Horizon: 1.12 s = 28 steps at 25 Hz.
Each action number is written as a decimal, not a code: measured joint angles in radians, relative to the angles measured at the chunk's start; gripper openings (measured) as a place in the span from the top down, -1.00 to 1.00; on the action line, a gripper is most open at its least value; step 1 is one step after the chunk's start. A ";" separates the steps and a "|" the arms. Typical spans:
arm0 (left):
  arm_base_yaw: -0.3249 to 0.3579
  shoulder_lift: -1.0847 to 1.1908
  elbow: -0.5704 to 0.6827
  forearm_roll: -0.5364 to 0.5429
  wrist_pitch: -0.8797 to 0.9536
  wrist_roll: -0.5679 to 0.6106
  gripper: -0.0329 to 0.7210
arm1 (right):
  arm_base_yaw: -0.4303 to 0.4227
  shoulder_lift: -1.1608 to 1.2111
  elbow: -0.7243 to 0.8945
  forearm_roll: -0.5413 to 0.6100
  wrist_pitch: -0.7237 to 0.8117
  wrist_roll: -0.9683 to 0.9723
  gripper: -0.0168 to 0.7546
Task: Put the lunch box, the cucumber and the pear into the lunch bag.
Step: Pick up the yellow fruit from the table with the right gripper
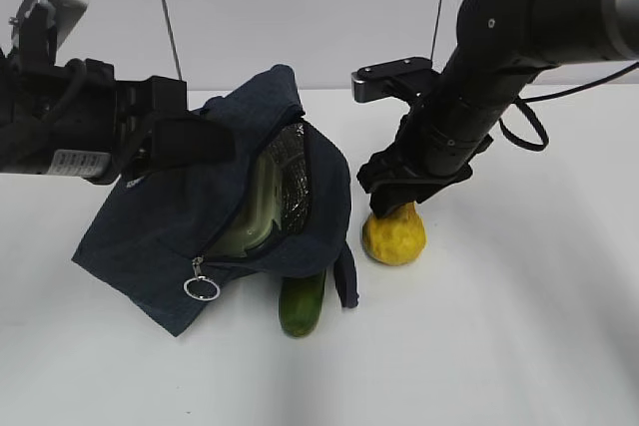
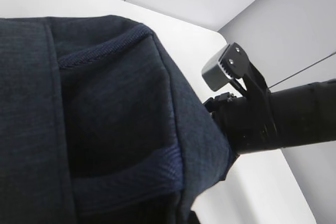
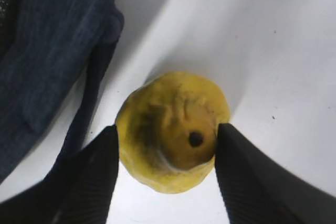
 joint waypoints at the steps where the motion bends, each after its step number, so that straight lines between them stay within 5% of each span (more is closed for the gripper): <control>1: 0.000 0.000 0.000 0.000 0.000 0.000 0.91 | 0.000 0.004 0.000 0.000 0.002 0.000 -0.21; 13: 0.000 0.000 0.000 0.000 0.000 0.000 0.91 | 0.000 0.020 -0.002 0.002 0.010 0.004 0.24; 18: 0.029 0.000 0.000 0.000 0.027 0.000 0.91 | 0.000 0.020 -0.002 0.002 0.010 0.004 0.21; 28: 0.143 0.000 0.000 -0.017 0.137 -0.001 0.91 | 0.000 0.020 -0.002 0.002 0.010 0.009 -0.21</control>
